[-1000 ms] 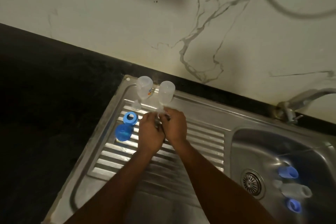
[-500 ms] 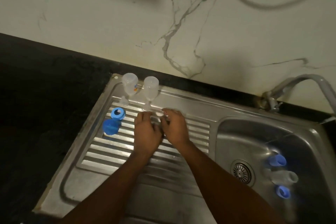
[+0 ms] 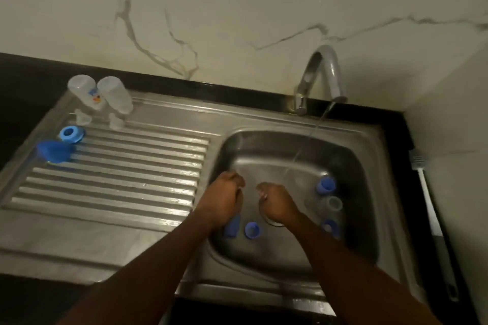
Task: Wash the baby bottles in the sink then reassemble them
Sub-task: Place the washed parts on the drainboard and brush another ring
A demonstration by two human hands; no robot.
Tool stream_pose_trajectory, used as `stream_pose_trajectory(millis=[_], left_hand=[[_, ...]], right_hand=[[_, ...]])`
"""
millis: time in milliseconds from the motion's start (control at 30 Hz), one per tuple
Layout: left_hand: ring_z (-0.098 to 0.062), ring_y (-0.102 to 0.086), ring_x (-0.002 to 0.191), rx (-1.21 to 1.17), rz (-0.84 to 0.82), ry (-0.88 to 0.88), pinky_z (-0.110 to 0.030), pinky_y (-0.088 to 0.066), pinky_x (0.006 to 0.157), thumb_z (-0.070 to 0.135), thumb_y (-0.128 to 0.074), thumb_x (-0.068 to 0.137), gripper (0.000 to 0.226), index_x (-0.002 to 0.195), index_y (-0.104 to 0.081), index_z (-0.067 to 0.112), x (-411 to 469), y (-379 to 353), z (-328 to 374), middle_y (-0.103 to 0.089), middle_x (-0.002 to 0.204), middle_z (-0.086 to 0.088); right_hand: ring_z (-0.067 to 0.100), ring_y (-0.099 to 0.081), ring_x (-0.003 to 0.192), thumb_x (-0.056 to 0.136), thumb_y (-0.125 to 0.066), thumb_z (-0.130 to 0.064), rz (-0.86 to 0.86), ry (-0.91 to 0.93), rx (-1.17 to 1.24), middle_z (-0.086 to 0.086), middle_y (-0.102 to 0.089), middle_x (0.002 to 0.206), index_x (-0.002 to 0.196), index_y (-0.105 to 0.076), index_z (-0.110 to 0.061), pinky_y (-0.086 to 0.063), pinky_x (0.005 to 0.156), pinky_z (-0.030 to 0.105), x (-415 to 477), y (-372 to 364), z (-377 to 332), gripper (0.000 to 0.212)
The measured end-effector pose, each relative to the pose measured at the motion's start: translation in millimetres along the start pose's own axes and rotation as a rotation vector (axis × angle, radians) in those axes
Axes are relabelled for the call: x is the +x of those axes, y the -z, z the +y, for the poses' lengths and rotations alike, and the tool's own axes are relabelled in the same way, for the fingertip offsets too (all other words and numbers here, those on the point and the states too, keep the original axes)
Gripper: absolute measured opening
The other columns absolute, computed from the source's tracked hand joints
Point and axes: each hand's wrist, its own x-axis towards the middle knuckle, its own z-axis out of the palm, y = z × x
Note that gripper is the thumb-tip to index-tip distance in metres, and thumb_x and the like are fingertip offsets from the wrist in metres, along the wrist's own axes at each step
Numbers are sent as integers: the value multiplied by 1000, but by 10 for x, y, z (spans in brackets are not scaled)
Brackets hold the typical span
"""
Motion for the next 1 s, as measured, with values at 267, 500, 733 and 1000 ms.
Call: stream_pose_trajectory(millis=[267, 500, 733, 1000], left_hand=[[-29, -66, 85, -4, -155, 251, -26, -45, 80, 33, -45, 80, 38, 83, -71, 5, -408, -394, 185, -66, 88, -12], [-20, -63, 94, -59, -82, 268, -16, -39, 83, 7, -65, 82, 13, 94, -70, 10, -357, -544, 219, -66, 97, -4], [-19, -62, 98, -141, -89, 213, -27, -48, 88, 13, -63, 84, 17, 100, -69, 14, -47, -738, 458, -66, 104, -1], [-20, -64, 93, -218, -94, 145, -32, -51, 85, 13, -62, 83, 14, 93, -72, 13, 298, -654, 504, -68, 99, -3]], right_hand=[[33, -51, 119, 74, -81, -22, -326, 100, -124, 13, -49, 131, 134, -50, -14, -46, 94, 36, -236, -698, 339, 68], [29, -57, 106, 79, -66, -18, 118, -102, 310, 11, -59, 113, 108, -66, -8, -46, 91, 34, 28, -357, 519, 30], [28, -64, 94, 79, -70, 3, 226, -176, 494, 17, -69, 103, 108, -66, 1, -51, 81, 33, 452, 752, 467, 30], [15, -61, 95, 87, -69, -5, 200, -224, 476, 4, -64, 106, 124, -60, -13, -46, 77, 19, 263, 946, 209, 39]])
